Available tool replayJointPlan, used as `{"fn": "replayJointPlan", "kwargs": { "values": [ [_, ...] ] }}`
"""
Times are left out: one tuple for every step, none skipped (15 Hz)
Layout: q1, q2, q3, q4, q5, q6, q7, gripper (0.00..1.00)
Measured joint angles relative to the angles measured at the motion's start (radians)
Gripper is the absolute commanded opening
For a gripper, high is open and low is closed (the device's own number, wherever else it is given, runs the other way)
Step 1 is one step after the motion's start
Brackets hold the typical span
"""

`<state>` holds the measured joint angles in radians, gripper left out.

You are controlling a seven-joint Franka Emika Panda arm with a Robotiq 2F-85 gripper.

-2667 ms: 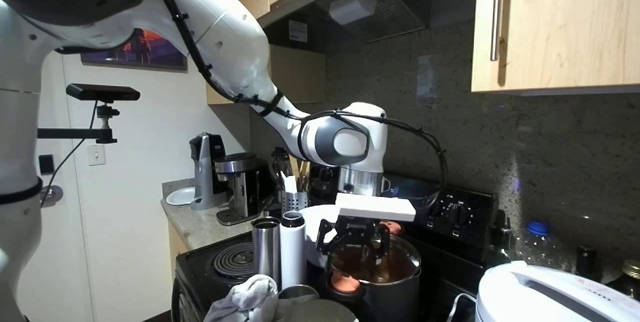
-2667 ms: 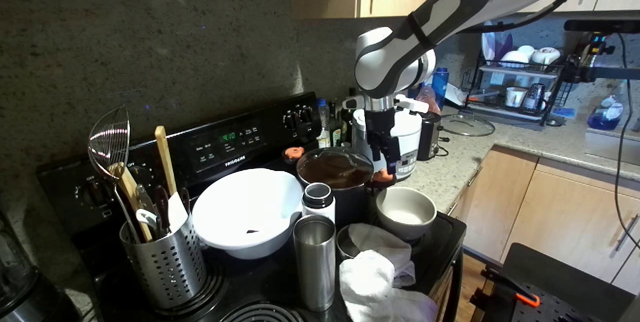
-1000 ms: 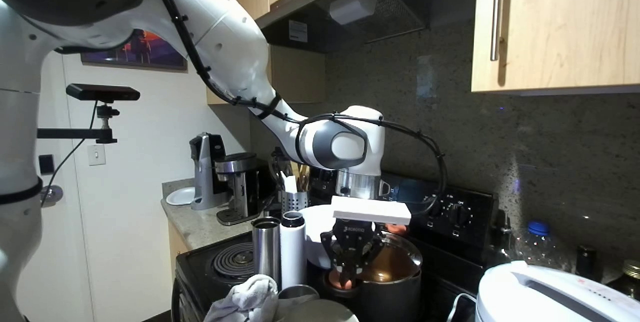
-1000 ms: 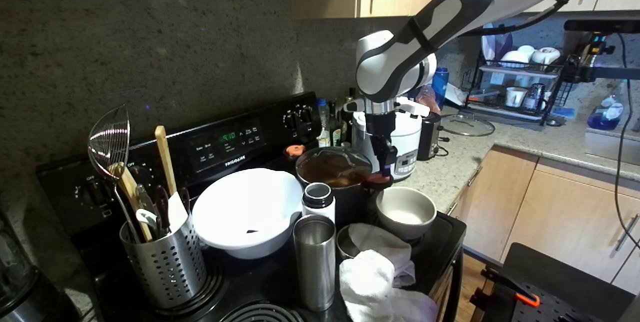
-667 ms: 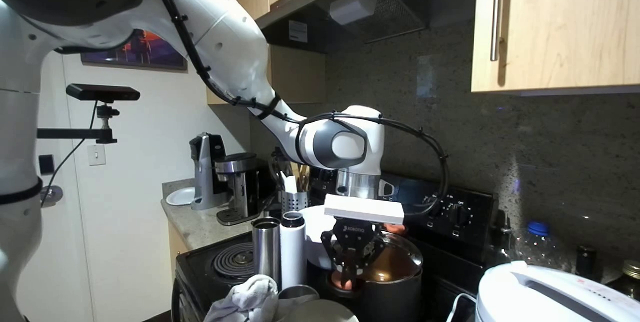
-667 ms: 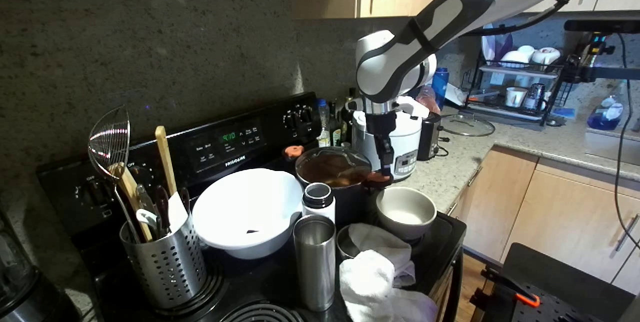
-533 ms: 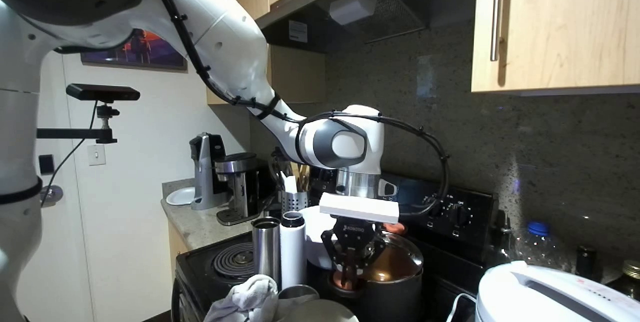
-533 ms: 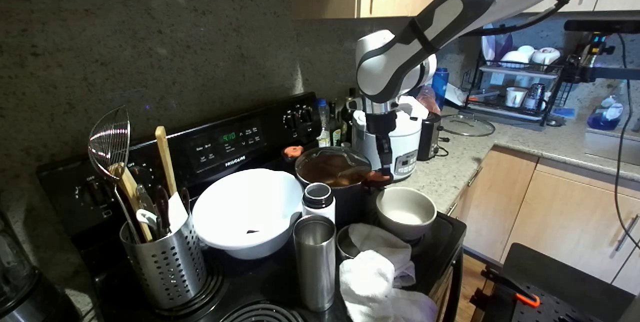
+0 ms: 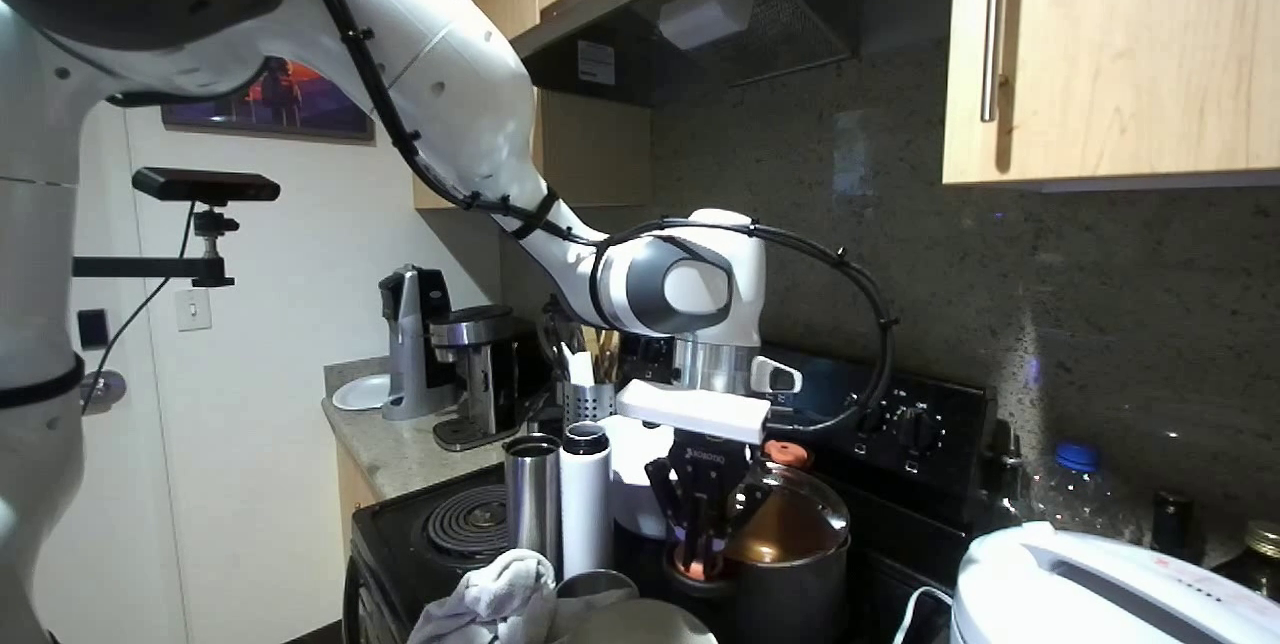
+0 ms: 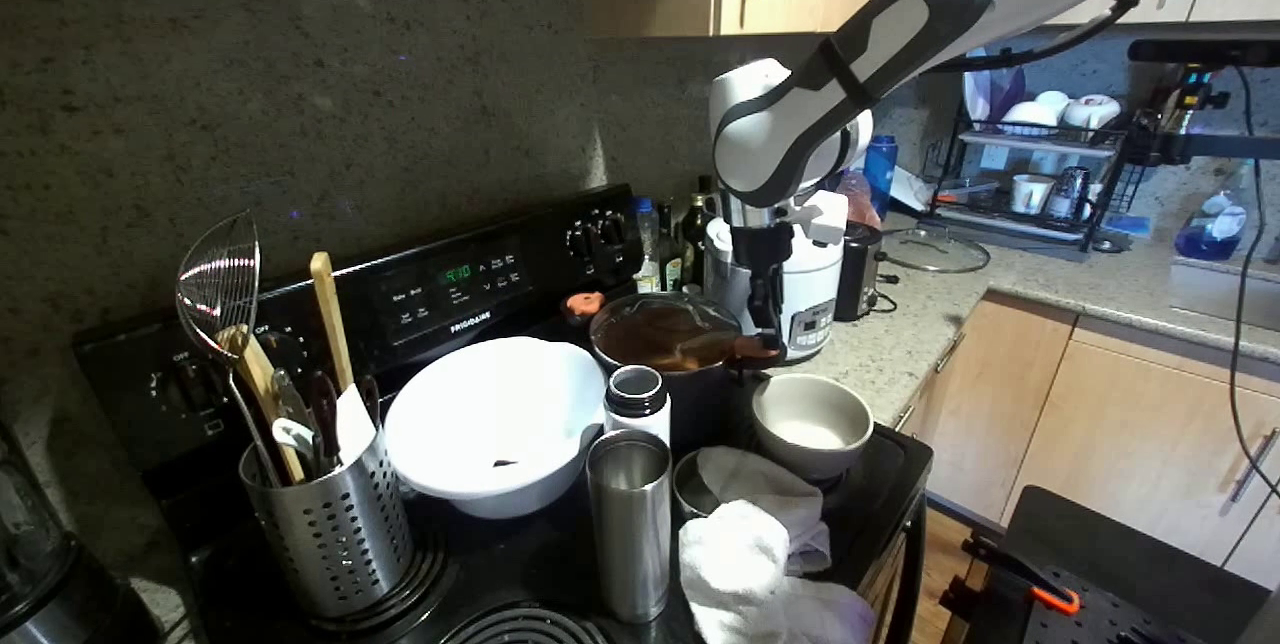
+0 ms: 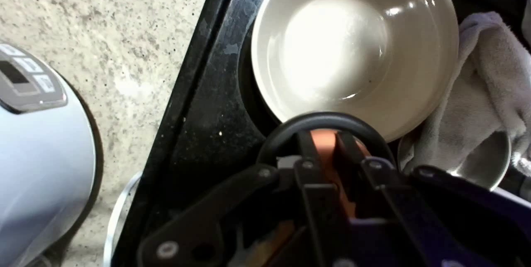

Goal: Turn the pot clockwise

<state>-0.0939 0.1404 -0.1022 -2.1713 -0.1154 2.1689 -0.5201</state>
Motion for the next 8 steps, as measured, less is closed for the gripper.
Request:
{"fn": "replayJointPlan", "kwargs": {
  "values": [
    [0.001,0.0,0.001,0.0,-0.002,-0.001,0.035,0.05],
    [0.001,-0.001,0.001,0.0,-0.003,-0.002,0.072,0.05],
    [0.002,-0.001,0.002,0.0,-0.004,-0.005,0.108,0.05],
    [0.004,-0.001,0.002,0.0,-0.004,-0.007,0.147,0.05],
    [0.005,-0.001,0.003,0.0,-0.004,-0.009,0.182,0.05],
    [0.007,-0.001,0.003,0.0,-0.004,-0.01,0.217,0.05],
    [0.008,-0.002,0.003,0.0,-0.004,-0.012,0.248,0.05],
    [0.01,-0.002,0.003,0.0,-0.004,-0.013,0.279,0.05]
  ]
}}
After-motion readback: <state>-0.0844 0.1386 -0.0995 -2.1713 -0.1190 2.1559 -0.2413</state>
